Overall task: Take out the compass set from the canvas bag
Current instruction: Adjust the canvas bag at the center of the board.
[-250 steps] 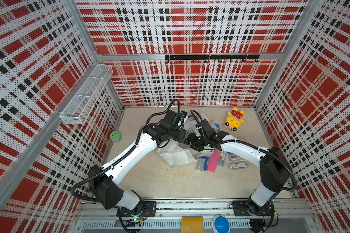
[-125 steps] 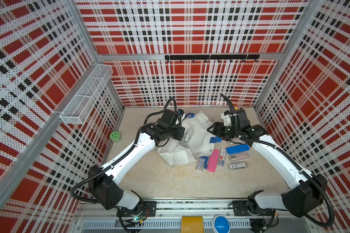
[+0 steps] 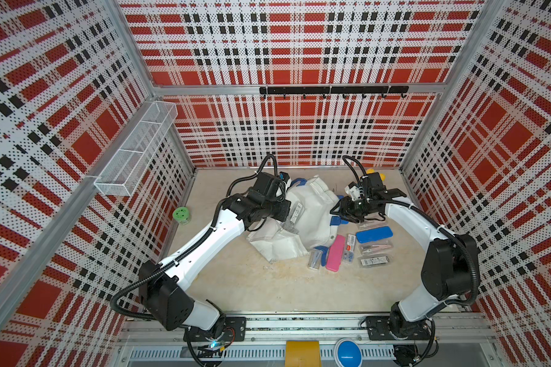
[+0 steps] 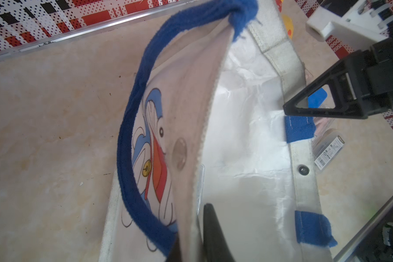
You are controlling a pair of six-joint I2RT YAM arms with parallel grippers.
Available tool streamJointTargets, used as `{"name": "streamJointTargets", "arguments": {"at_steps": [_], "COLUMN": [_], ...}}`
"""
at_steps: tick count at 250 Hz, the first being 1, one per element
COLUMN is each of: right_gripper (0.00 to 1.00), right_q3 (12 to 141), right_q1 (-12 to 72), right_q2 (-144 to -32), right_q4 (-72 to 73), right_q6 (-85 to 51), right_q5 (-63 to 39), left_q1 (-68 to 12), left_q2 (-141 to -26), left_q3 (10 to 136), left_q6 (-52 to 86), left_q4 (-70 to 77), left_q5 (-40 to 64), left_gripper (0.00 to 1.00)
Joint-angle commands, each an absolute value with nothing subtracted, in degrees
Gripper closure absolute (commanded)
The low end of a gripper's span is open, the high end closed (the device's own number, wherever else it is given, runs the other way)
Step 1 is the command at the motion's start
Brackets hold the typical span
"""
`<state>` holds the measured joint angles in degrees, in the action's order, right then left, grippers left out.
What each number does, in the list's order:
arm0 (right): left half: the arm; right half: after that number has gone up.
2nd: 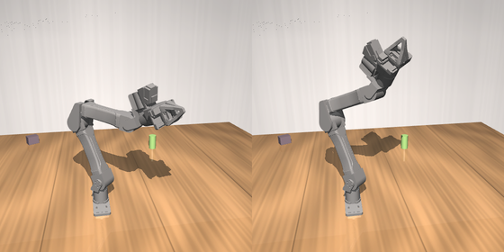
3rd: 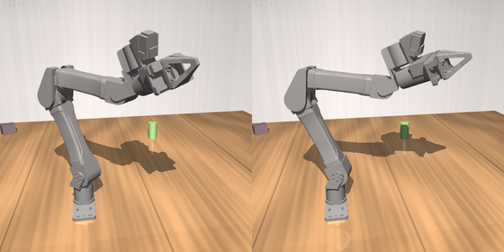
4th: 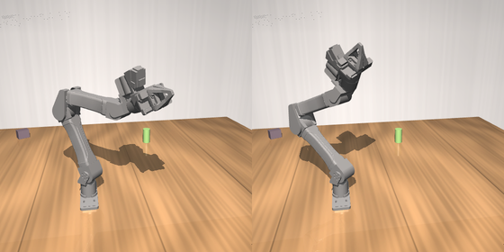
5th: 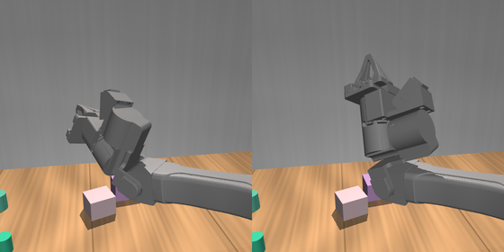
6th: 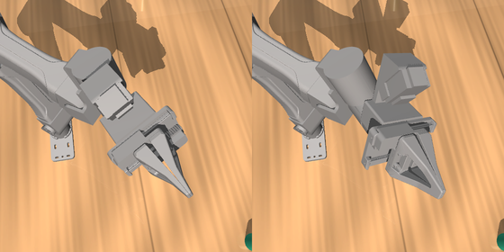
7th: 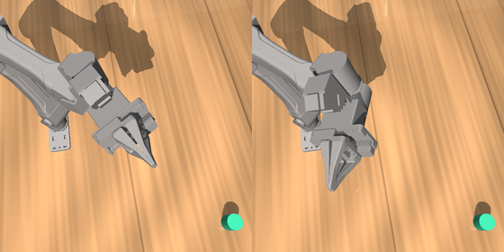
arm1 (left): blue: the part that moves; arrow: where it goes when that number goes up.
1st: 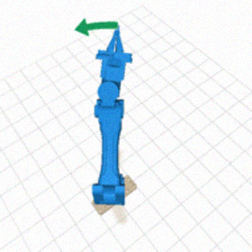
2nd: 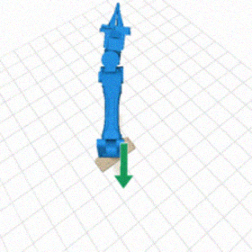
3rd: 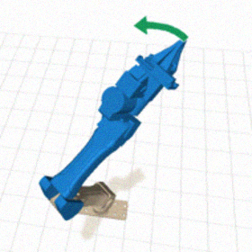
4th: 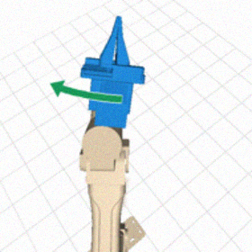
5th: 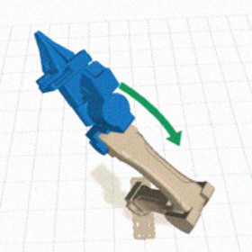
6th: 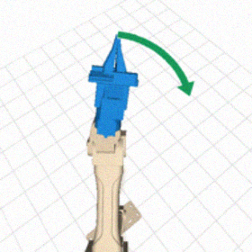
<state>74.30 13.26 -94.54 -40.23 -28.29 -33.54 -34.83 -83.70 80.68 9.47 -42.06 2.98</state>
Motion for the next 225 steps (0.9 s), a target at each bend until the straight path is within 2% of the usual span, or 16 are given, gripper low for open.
{"name": "streamJointTargets", "arguments": {"at_steps": [1, 22, 35, 61, 103, 134, 172, 196, 225], "right_gripper": [0.74, 0.92, 0.97, 1.0, 1.0, 1.0, 1.0, 1.0, 1.0], "right_q3": [77.76, 79.89, 81.49, 84.75, 84.92, 81.47, 77.52, 76.57, 75.98], "right_q1": [13.36, 13.83, 14.44, 16.6, 19.88, 21.09, 21.14, 21.14, 21.14], "right_q2": [-96.12, -96.57, -96.39, -95.99, -94.63, -92.74, -91.63, -91.76, -91.68], "right_q4": [-35.95, -35.9, -35.88, -36.65, -36.76, -35.35, -34.1, -34.36, -35.15], "right_q6": [-27.17, -28.21, -29.15, -30.55, -32.44, -33.14, -33.0, -32.16, -30.77], "right_q5": [-38.14, -38.77, -39.19, -38.92, -37.77, -36.84, -37.14, -37.44, -36.94], "left_q1": [-34.7, -34.46, -33.81, -32.66, -32.69, -34.46, -39.08, -39.47, -39.52], "left_q2": [-81.9, -82.31, -82.57, -82.49, -77.66, -68.32, -57.4, -56.02, -58.15], "left_q3": [82.27, 85.25, 88.0, 95.14, 100.77, 90.73, 73.14, 67.96, 67.56], "left_q6": [11.76, 14.16, 15.55, 19.07, 30.74, 45.87, 61.53, 66.16, 67.95], "left_q4": [-41.53, -45.02, -48.17, -56.52, -70.04, -71.19, -61.27, -56.55, -51.94], "left_q5": [1.57, -2.94, -4.73, -8.53, -13.76, -11.66, -10.51, -10.45, -10.05], "left_gripper": [0.85, 0.51, 0.44, 0.41, 0.44, 0.48, 0.48, 0.48, 0.45]}}
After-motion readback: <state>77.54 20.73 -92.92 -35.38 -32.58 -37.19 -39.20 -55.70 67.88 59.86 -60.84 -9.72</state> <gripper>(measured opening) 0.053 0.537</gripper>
